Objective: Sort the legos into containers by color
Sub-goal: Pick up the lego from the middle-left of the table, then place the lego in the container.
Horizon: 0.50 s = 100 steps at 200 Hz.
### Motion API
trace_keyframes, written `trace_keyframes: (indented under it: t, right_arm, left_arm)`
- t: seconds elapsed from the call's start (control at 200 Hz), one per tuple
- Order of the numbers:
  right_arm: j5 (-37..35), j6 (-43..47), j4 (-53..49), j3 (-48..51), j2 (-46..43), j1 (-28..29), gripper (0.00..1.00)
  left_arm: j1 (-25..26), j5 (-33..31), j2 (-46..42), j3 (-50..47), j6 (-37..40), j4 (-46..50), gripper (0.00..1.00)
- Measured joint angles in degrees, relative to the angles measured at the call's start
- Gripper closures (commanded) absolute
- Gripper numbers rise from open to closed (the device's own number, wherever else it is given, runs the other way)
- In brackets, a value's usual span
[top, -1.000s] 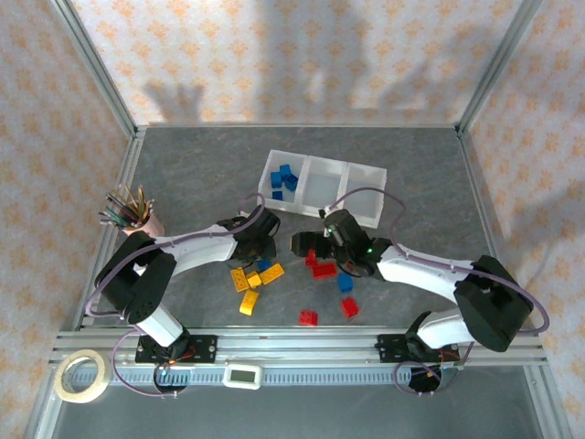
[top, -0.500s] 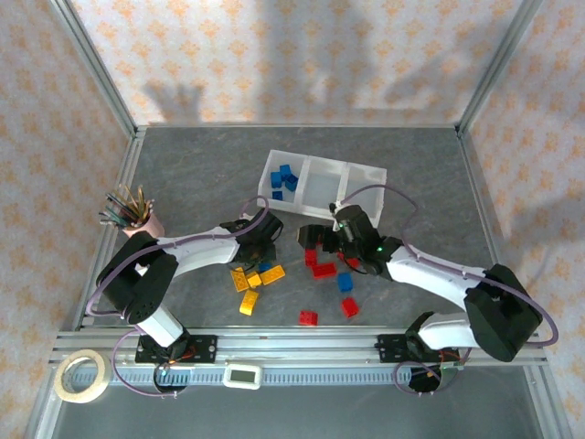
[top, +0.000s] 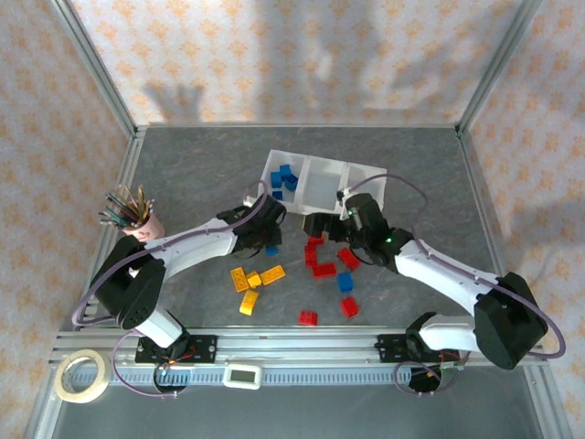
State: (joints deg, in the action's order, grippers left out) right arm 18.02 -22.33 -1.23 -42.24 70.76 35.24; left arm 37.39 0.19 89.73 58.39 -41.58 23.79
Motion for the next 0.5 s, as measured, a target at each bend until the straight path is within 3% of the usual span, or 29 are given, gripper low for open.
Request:
trace_keyframes:
  t: [0.25,0.5]
  right_arm:
    - [1.5,0.5,-2.3,-5.0,-0.9,-5.9,0.0]
    - [1.5,0.7,-2.8,-6.6,0.7,-7.9,0.0]
  left_arm:
    - [-5.4,-3.2,4.4,15.7,4.9,0.4,0.7]
    - [-9.4,-8.1,21.3,35.9,11.0,2.1,0.7]
